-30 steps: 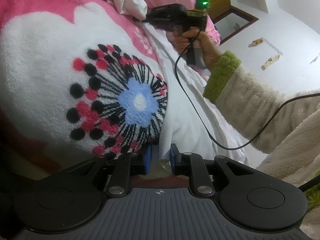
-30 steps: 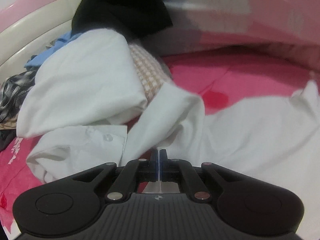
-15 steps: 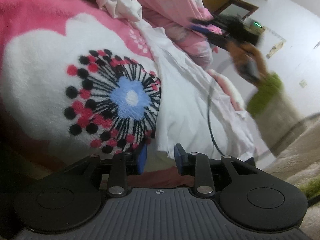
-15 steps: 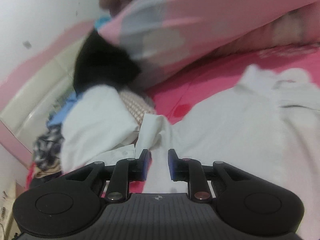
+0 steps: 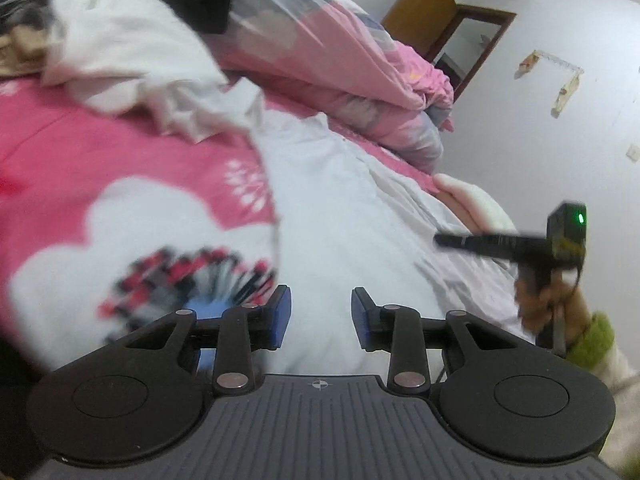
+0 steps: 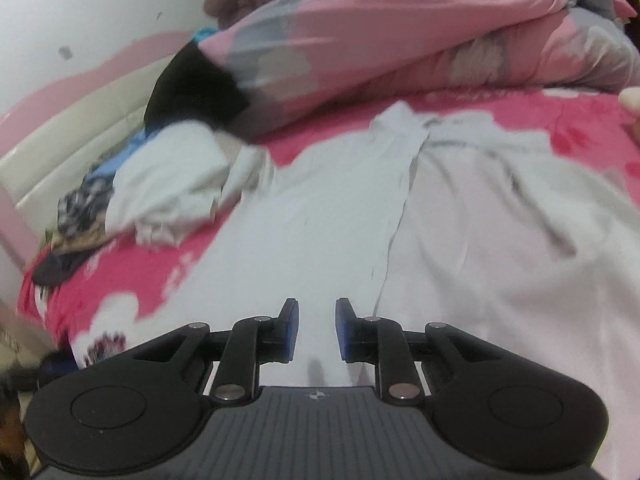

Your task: Fold clothes

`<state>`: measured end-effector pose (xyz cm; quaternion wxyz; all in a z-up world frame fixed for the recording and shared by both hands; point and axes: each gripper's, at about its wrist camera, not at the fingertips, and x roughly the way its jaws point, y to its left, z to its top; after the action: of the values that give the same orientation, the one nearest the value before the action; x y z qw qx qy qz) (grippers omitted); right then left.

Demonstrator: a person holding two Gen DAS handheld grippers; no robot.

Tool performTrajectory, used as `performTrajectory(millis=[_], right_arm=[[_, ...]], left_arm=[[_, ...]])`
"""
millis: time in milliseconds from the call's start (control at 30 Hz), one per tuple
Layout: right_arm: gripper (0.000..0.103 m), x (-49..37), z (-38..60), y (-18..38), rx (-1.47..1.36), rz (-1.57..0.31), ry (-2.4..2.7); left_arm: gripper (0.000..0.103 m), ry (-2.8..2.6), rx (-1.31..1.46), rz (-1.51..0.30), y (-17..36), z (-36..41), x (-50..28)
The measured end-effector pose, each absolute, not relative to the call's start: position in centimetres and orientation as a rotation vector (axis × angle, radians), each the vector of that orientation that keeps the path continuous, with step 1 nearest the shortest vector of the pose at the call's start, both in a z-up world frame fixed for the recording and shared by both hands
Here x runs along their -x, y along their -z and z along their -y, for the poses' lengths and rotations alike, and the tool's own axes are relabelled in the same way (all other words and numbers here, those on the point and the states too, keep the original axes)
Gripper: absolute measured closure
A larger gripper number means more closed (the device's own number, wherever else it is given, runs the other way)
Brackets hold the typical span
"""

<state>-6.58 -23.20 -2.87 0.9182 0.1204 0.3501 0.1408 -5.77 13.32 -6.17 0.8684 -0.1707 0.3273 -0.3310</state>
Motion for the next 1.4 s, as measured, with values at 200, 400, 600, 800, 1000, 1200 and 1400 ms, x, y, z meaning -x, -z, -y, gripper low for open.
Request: performTrajectory(millis=[200,400,600,800,1000,1200,1400], right_arm=[[0.082,9.1,22.4,4.5,-0.199,-0.651,-0.304],[0.082,9.9,21.0,6.0,-0.100,-0.622,-0.316],[0.082,10.5,20.4,7.1,-0.038,-0.601,-0.324],[0.082,10.4,20.4,7.3,-0.038,-0.604,-0.320],[0.081,10.5,20.1,7.4,-0.022,-0.606,-0.311],[0.081,10.5,20.1,7.4,-0.014,-0.610,-0.313],[0.081,10.5,20.2,7.3,-0.012,-0.615,-0.316]], left_arm=[[0.070,0.666,0.305,-0.753,7.6,-8.0,3.6],[0.070,0.611,0.193,-0.782,8.2,-4.7,2.9],[0.068,0.582,0.127,-0.775,8.2,-3.8,3.2],[0.065,0.577,0.104,-0.774,8.1,-3.5,3.4],[0.062,0.581,0.108,-0.781,8.1,-3.6,3.3],[0.061,0.583,0.111,-0.784,8.1,-3.6,3.1],[0.061,0.584,0.105,-0.784,8.1,-3.5,3.2]])
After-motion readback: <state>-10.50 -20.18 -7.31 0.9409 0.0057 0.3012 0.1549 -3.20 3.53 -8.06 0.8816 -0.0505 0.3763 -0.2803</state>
